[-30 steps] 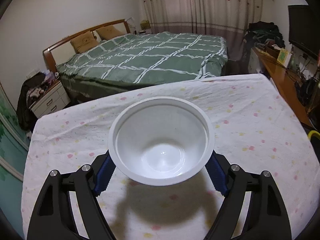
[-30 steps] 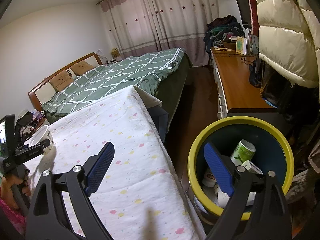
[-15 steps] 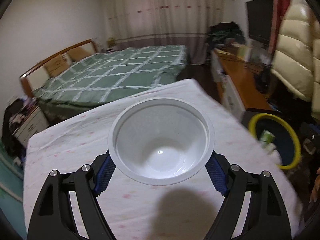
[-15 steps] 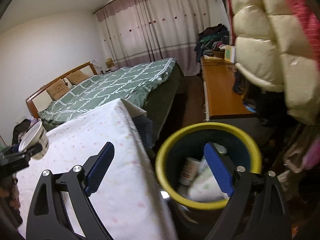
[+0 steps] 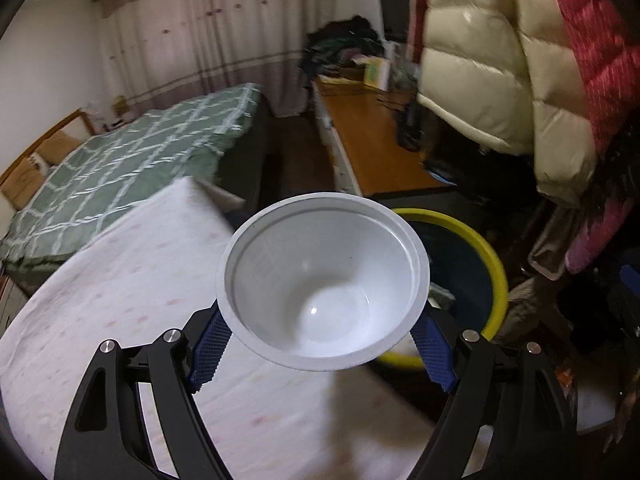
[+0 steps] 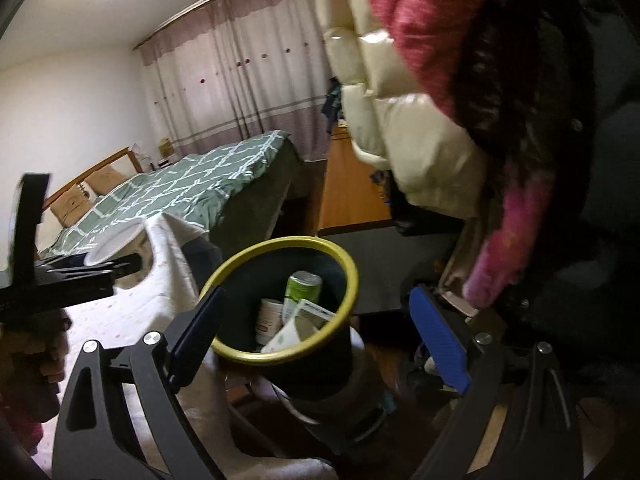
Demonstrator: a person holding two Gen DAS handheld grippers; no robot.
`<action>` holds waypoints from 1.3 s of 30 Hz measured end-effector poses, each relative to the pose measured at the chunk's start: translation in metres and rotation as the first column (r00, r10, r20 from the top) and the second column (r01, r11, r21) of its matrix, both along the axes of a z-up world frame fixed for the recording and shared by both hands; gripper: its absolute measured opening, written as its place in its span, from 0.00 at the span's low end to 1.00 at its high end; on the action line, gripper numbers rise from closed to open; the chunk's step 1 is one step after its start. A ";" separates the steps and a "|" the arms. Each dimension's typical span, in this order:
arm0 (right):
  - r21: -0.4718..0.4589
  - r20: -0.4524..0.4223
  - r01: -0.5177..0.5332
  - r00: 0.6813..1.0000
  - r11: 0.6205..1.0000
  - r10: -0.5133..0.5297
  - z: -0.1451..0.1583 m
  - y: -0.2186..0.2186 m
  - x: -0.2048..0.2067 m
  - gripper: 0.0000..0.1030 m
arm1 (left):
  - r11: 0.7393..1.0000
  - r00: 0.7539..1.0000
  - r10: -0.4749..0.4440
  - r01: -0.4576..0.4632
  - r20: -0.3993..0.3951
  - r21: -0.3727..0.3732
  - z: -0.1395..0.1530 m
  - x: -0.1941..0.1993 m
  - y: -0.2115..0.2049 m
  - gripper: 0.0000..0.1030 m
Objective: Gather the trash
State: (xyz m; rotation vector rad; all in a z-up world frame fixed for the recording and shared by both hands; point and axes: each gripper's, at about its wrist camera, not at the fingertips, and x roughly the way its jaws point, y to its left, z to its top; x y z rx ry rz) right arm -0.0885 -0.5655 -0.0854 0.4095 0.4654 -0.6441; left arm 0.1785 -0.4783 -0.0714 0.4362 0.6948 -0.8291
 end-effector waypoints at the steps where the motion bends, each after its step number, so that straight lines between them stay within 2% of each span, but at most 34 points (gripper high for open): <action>1: 0.009 0.003 0.006 1.000 1.000 -0.006 -0.001 -0.004 -0.003 0.85 | 1.000 1.000 -0.010 0.010 -0.004 0.007 -0.003 -0.002 -0.009 0.78; 10: 0.037 0.002 0.031 1.000 0.999 -0.031 -0.014 -0.021 -0.012 0.85 | 0.992 0.996 -0.063 0.069 -0.061 0.103 -0.046 -0.005 -0.089 0.78; 14: 0.046 0.005 0.041 0.999 0.998 -0.041 -0.015 -0.024 -0.014 0.85 | 0.989 0.993 -0.077 0.087 -0.095 0.117 -0.059 -0.003 -0.105 0.79; 16: 0.047 0.010 0.045 0.999 0.998 -0.045 -0.014 -0.024 -0.016 0.85 | 0.988 0.992 -0.076 0.089 -0.102 0.125 -0.064 -0.003 -0.109 0.86; 19: 0.038 0.014 0.043 0.999 0.998 -0.044 -0.010 -0.019 -0.017 0.85 | 0.993 0.993 -0.053 0.063 -0.107 0.099 -0.056 -0.002 -0.097 0.89; 21: 0.026 0.021 0.033 0.999 0.999 -0.033 -0.005 -0.013 -0.017 0.85 | 0.996 0.995 -0.035 0.043 -0.098 0.081 -0.046 -0.003 -0.080 0.90; 25: 0.002 0.025 0.000 1.000 1.000 0.000 0.004 0.003 -0.015 0.86 | 1.000 0.996 0.018 -0.018 -0.083 -0.004 -0.010 -0.008 -0.017 0.94; 28: -0.013 0.027 -0.041 0.999 0.999 0.041 0.012 0.019 -0.010 0.87 | 0.994 0.997 0.077 -0.078 -0.018 -0.082 0.022 -0.020 0.042 0.95; 31: -0.032 0.029 -0.092 0.995 0.995 0.093 0.019 0.038 -0.005 0.88 | 0.977 0.987 0.159 -0.152 0.037 -0.151 0.048 -0.036 0.108 0.95; 34: -0.054 0.035 -0.149 0.988 0.987 0.151 0.030 0.058 0.001 0.88 | 0.946 0.962 0.262 -0.241 0.073 -0.215 0.069 -0.051 0.177 0.95; 36: -0.071 0.038 -0.185 0.982 0.980 0.188 0.036 0.072 0.005 0.88 | 0.921 0.937 0.336 -0.306 0.092 -0.242 0.078 -0.063 0.220 0.95; 39: -0.103 0.033 -0.244 0.968 0.964 0.248 0.044 0.095 0.011 0.88 | 0.872 0.888 0.444 -0.398 0.120 -0.287 0.088 -0.087 0.286 0.95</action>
